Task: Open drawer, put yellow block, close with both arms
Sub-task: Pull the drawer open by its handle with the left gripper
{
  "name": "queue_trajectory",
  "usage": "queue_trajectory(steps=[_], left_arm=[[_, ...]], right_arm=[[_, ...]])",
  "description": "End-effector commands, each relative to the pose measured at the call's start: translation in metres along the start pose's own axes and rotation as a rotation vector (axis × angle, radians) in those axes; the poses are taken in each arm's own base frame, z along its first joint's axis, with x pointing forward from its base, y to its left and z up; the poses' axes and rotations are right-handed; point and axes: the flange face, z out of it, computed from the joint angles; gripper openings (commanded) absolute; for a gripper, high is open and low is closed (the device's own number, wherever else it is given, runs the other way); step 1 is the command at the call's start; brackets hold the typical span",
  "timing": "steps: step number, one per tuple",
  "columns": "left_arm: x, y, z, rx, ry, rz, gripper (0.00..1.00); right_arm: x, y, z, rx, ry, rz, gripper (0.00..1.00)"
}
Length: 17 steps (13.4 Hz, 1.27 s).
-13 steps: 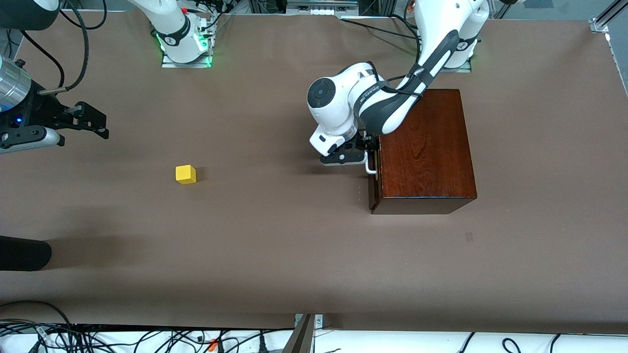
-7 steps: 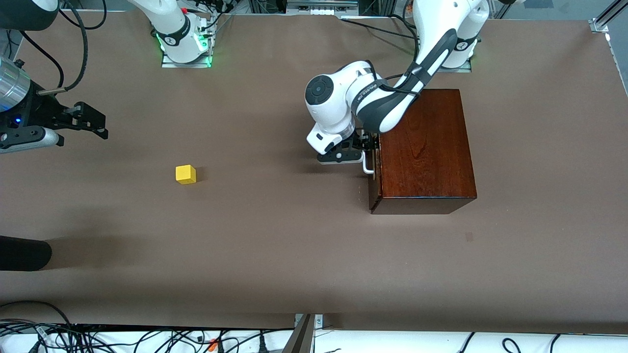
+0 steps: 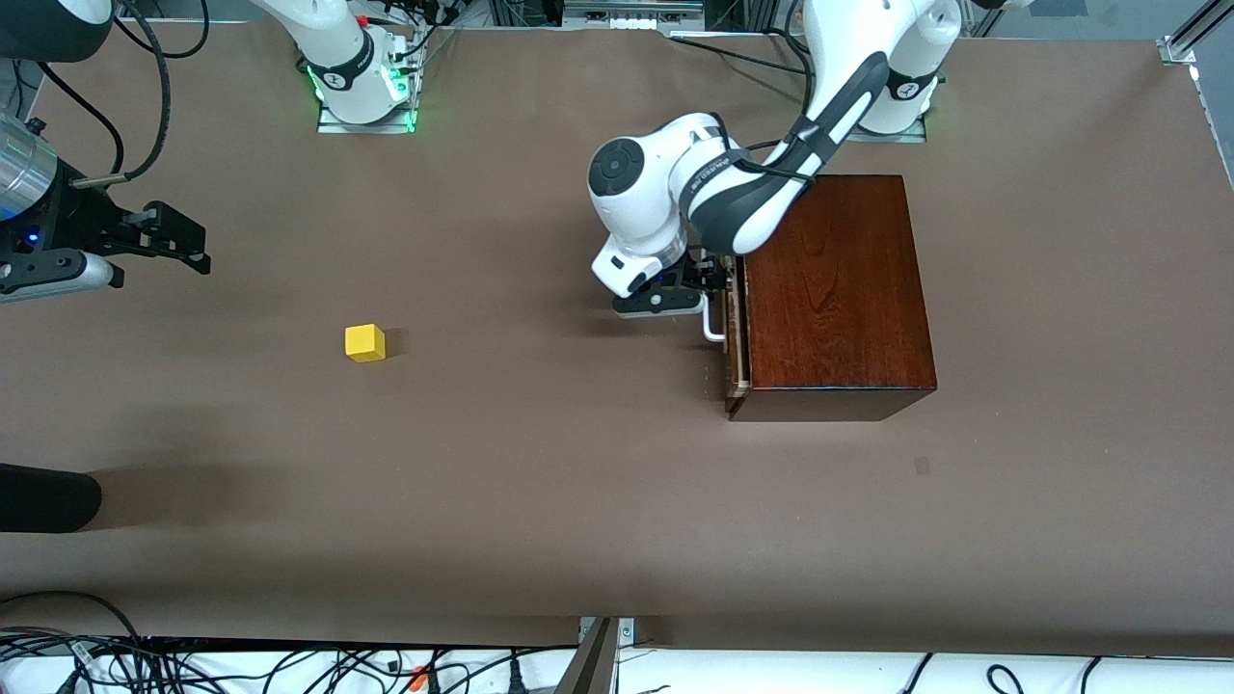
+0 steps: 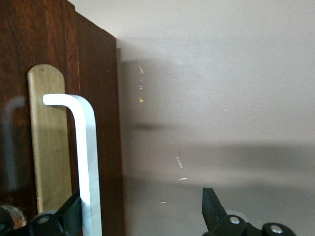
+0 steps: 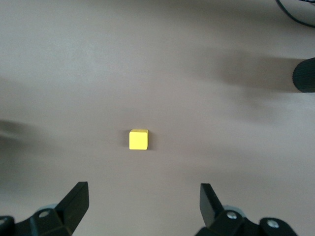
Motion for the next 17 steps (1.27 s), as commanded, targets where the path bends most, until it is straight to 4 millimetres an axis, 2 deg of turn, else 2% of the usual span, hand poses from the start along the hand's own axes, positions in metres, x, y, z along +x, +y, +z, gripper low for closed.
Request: queue_trajectory(steps=[1, 3, 5, 11, 13, 17], left_arm=[[0.001, 0.021, -0.002, -0.023, 0.007, -0.017, 1.00], [-0.006, 0.030, -0.002, -0.024, 0.008, -0.025, 1.00], [-0.002, 0.034, -0.005, -0.037, 0.012, -0.033, 1.00], [-0.008, 0.048, -0.015, -0.060, 0.021, -0.031, 1.00], [-0.009, 0.056, -0.019, -0.084, 0.006, -0.038, 1.00], [-0.007, 0.063, -0.027, -0.113, -0.003, -0.048, 1.00]], right_arm=[[0.004, 0.004, -0.003, 0.016, 0.011, 0.005, 1.00], [0.003, 0.004, -0.003, 0.016, 0.009, 0.005, 1.00], [0.004, 0.005, -0.003, 0.015, 0.014, 0.009, 1.00], [0.005, 0.006, -0.001, 0.015, 0.011, 0.013, 1.00], [0.004, 0.014, -0.001, 0.015, 0.011, 0.026, 1.00], [0.006, 0.017, 0.003, 0.013, 0.011, 0.036, 1.00]])
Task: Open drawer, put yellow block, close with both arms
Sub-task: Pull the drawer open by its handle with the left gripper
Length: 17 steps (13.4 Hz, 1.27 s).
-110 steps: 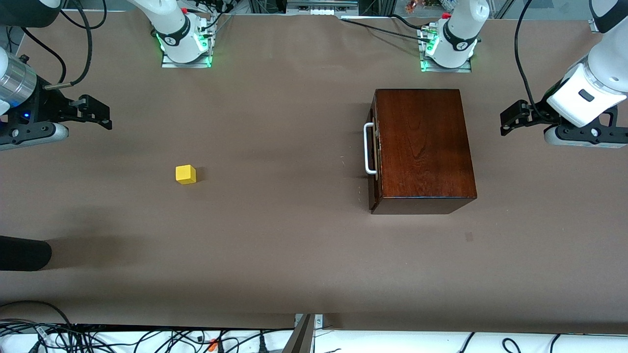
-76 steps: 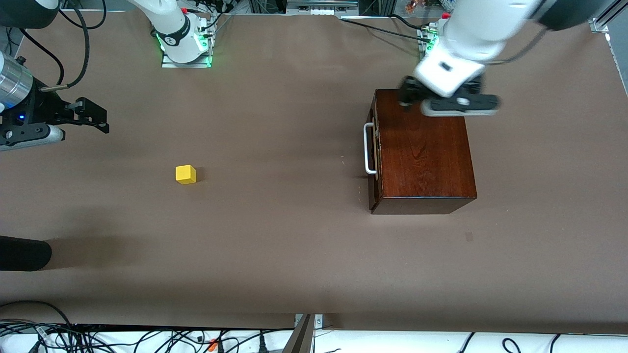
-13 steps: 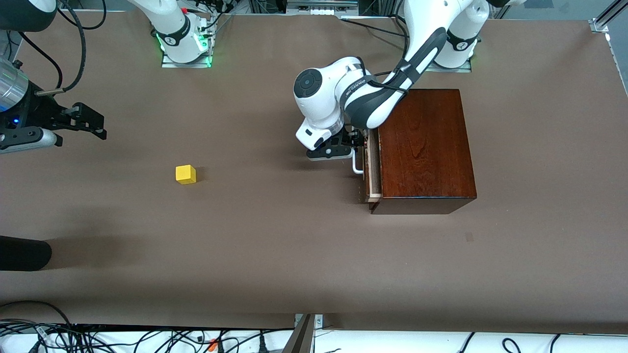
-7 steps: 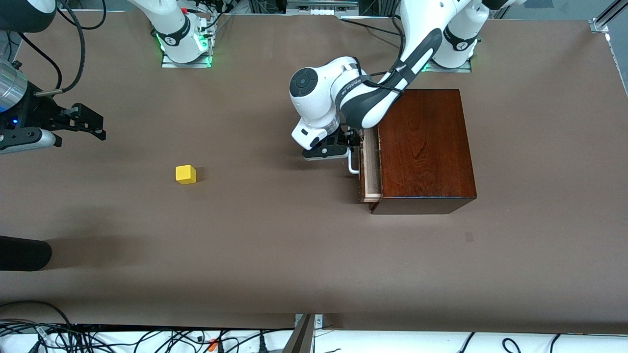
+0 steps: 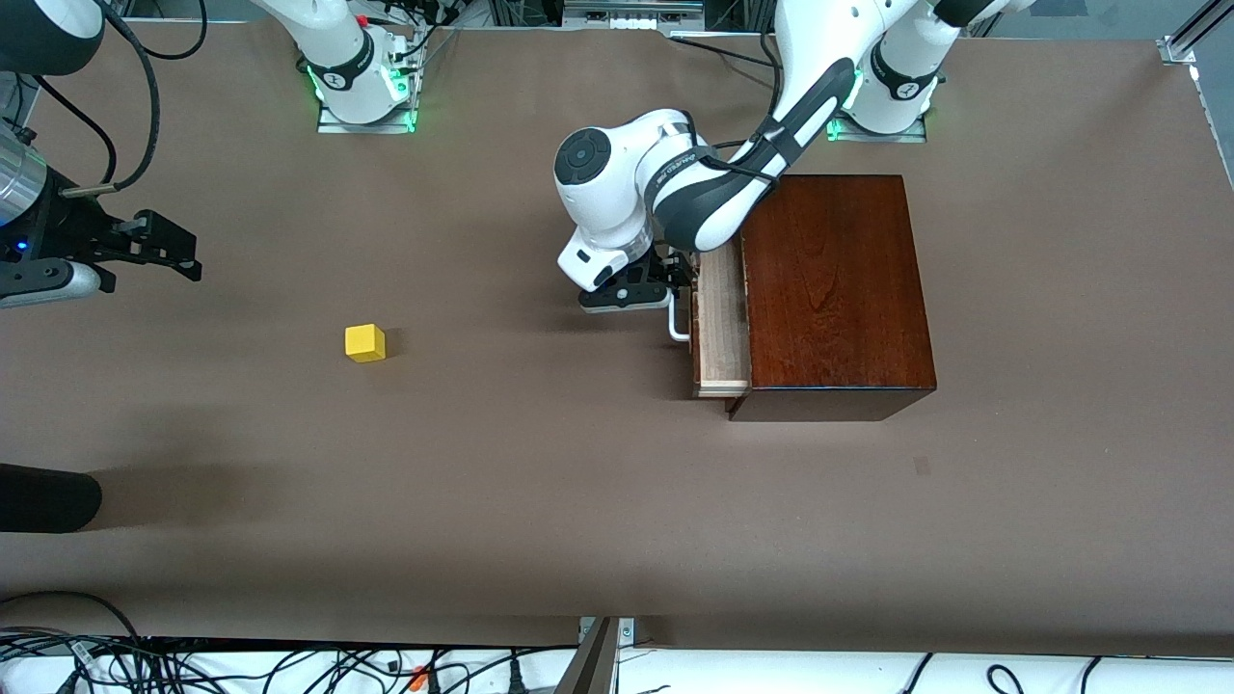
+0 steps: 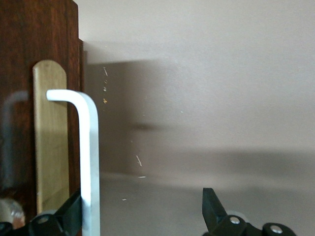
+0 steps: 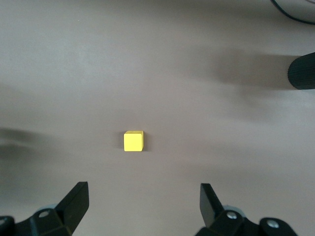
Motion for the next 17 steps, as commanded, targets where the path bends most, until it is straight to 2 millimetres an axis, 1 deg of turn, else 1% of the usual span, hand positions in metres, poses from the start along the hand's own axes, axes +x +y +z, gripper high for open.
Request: queue_trajectory(steps=[1, 4, 5, 7, 8, 9, 10, 12, 14, 17], left_arm=[[-0.009, 0.030, -0.012, -0.056, -0.012, -0.010, 1.00], [-0.011, 0.042, -0.018, -0.078, -0.005, -0.023, 1.00], [-0.014, 0.047, -0.015, -0.077, -0.008, -0.025, 1.00], [-0.017, 0.051, -0.012, -0.078, -0.011, -0.026, 1.00], [-0.015, 0.054, -0.016, -0.095, -0.004, -0.031, 1.00], [-0.013, 0.056, -0.014, -0.101, -0.006, -0.038, 1.00], [-0.016, 0.061, -0.017, -0.109, -0.002, -0.037, 1.00], [-0.015, 0.066, -0.016, -0.117, -0.003, -0.043, 1.00], [-0.015, 0.069, -0.021, -0.129, 0.003, -0.050, 1.00], [-0.019, 0.077, -0.024, -0.163, 0.017, -0.061, 1.00]], right_arm=[[0.003, 0.002, -0.004, 0.016, 0.012, 0.015, 1.00], [0.003, 0.003, -0.004, 0.017, 0.012, 0.017, 1.00], [0.004, 0.003, -0.004, 0.017, 0.014, 0.017, 1.00], [0.004, 0.004, -0.004, 0.015, 0.020, 0.021, 1.00], [0.004, 0.004, -0.004, 0.015, 0.020, 0.021, 1.00], [0.004, 0.004, -0.004, 0.015, 0.020, 0.021, 1.00], [0.004, 0.004, -0.004, 0.015, 0.020, 0.021, 1.00], [0.004, 0.004, -0.003, 0.014, 0.016, 0.023, 1.00], [0.005, 0.003, -0.002, 0.014, 0.015, 0.019, 1.00], [0.004, 0.003, 0.001, 0.030, 0.008, 0.026, 1.00]])
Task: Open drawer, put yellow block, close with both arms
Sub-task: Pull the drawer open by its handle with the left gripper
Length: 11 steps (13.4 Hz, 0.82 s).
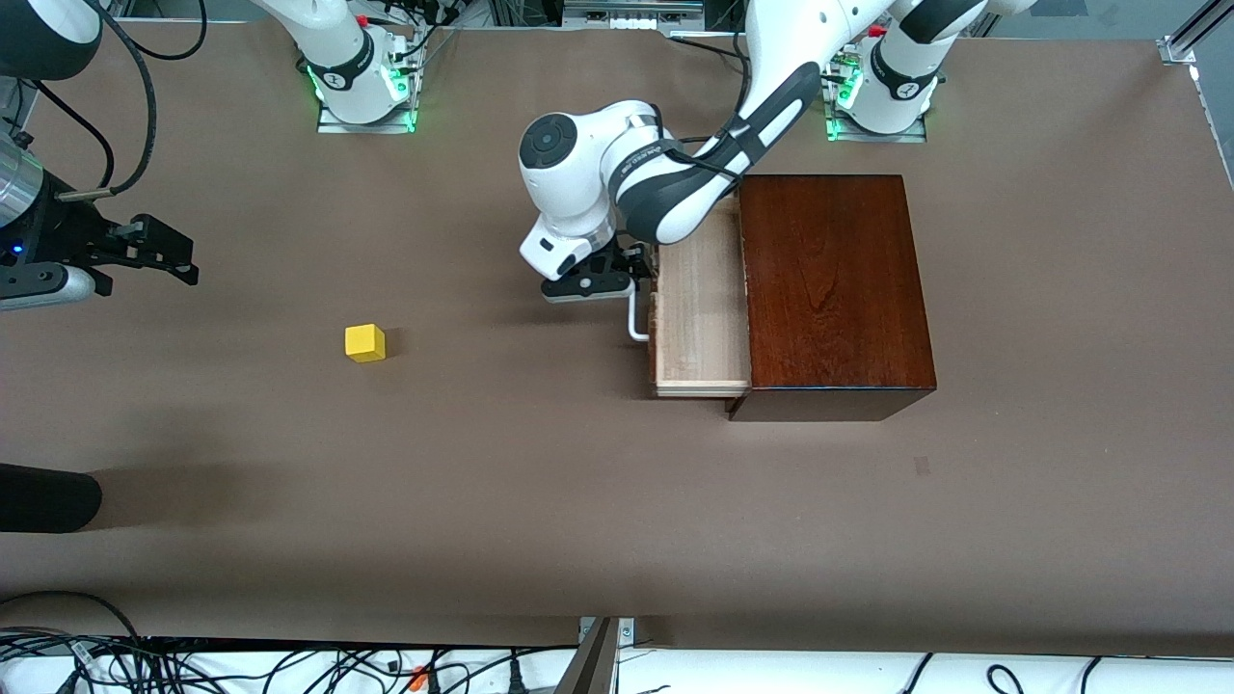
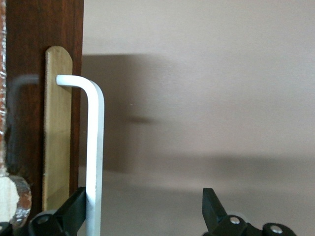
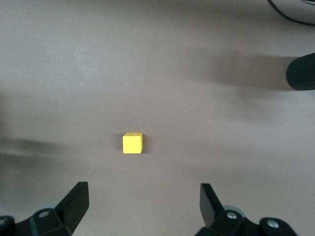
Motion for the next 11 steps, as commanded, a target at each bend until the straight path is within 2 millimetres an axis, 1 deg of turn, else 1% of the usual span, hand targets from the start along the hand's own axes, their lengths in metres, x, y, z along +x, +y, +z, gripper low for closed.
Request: queue_trajectory(steps=[1, 3, 5, 6, 7, 9, 10, 11], left_arm=[[-0.007, 0.030, -0.009, -0.100, 0.003, -0.032, 1.00], [-0.004, 0.027, -0.010, -0.100, 0.003, -0.030, 1.00], [0.004, 0.019, -0.020, -0.100, 0.013, -0.039, 1.00], [0.015, 0.010, -0.031, -0.108, 0.025, -0.056, 1.00], [0.023, 0.001, -0.035, -0.098, 0.021, -0.067, 1.00], [0.030, -0.013, -0.047, -0.069, 0.005, -0.061, 1.00], [0.035, -0.027, -0.060, -0.068, -0.014, -0.060, 1.00], [0.041, -0.043, -0.079, -0.068, -0.036, -0.046, 1.00]], right_arm=[[0.001, -0.001, 0.000, 0.032, -0.006, 0.040, 1.00], [0.001, -0.001, 0.000, 0.034, -0.009, 0.116, 1.00], [0.001, -0.001, -0.001, 0.033, -0.004, 0.108, 1.00], [0.003, 0.000, 0.001, 0.033, -0.003, 0.109, 1.00], [0.006, 0.000, 0.008, 0.031, -0.012, 0.109, 1.00], [0.013, 0.001, 0.022, 0.025, -0.027, 0.111, 1.00], [0.016, 0.001, 0.029, 0.021, -0.039, 0.109, 1.00], [0.016, 0.002, 0.030, 0.016, -0.040, 0.110, 1.00]])
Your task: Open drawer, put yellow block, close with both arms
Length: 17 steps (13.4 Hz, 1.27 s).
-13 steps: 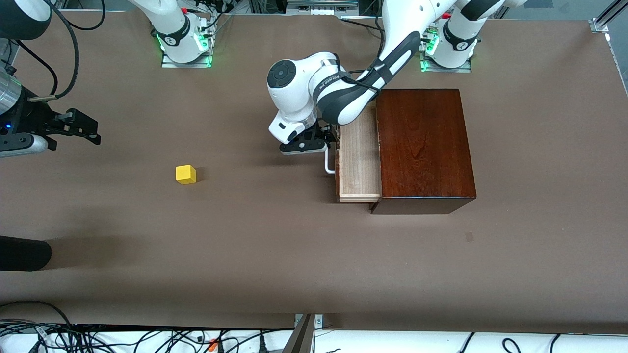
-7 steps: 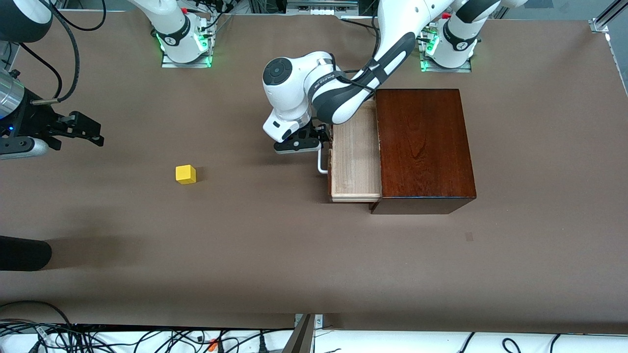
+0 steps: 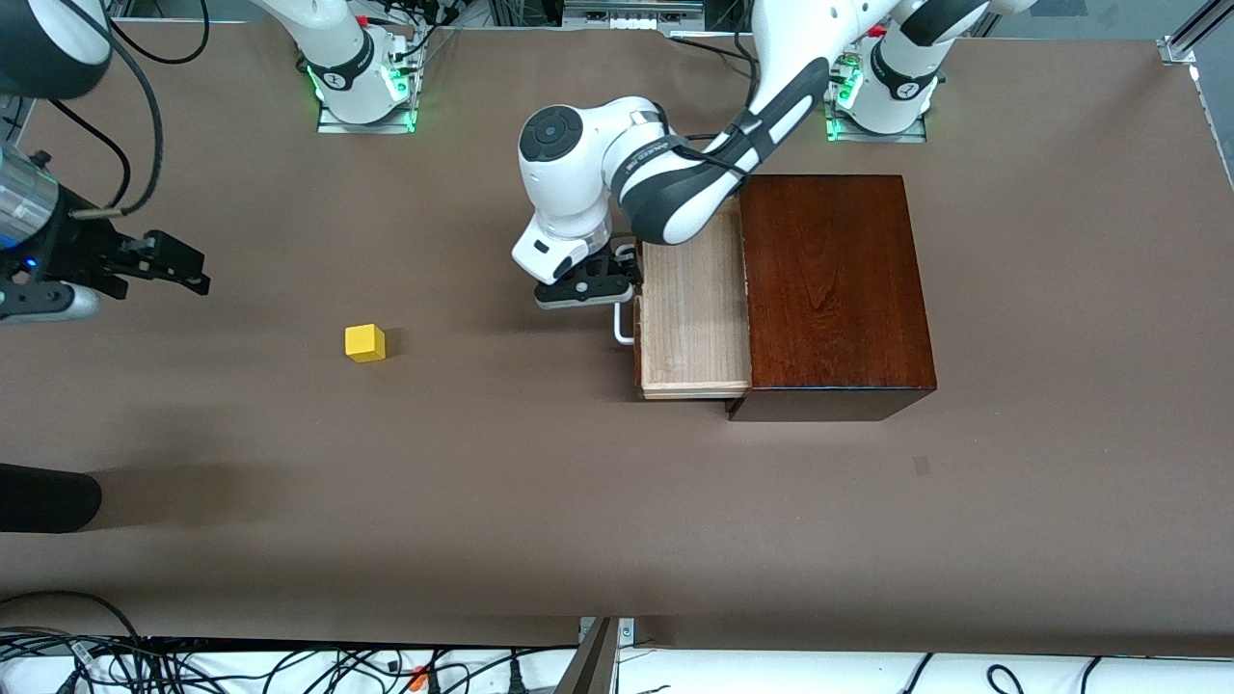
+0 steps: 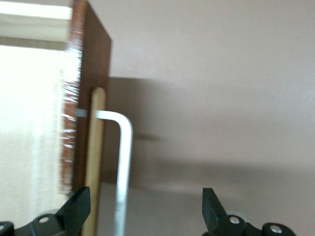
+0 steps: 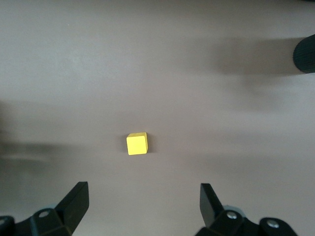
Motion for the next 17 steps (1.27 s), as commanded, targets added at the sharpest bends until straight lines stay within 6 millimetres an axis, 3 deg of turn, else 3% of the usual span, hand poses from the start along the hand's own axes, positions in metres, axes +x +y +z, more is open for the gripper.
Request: queue_trajectory(steps=[1, 3, 5, 8, 11, 13, 17], left_arm=[[0.020, -0.045, -0.064, -0.014, -0.077, 0.016, 1.00], [0.048, -0.096, -0.112, -0.045, -0.110, 0.010, 1.00], [0.074, -0.155, -0.153, -0.083, -0.133, 0.013, 1.00], [0.100, -0.238, -0.195, -0.105, -0.153, 0.038, 1.00], [0.123, -0.309, -0.217, -0.111, -0.159, 0.042, 1.00], [0.129, -0.343, -0.224, -0.103, -0.152, 0.049, 1.00], [0.140, -0.385, -0.232, -0.119, -0.145, 0.042, 1.00]], right_arm=[[0.006, 0.001, 0.004, 0.005, -0.003, 0.017, 1.00], [0.006, -0.004, 0.013, 0.002, -0.030, 0.008, 1.00], [0.020, -0.004, 0.063, -0.007, -0.124, -0.002, 1.00], [0.021, -0.005, 0.073, -0.001, -0.144, -0.057, 1.00], [0.018, -0.016, 0.123, 0.014, -0.153, -0.085, 1.00], [0.010, -0.026, 0.183, 0.013, -0.107, -0.097, 1.00], [-0.012, -0.033, 0.266, 0.004, -0.032, -0.095, 1.00]])
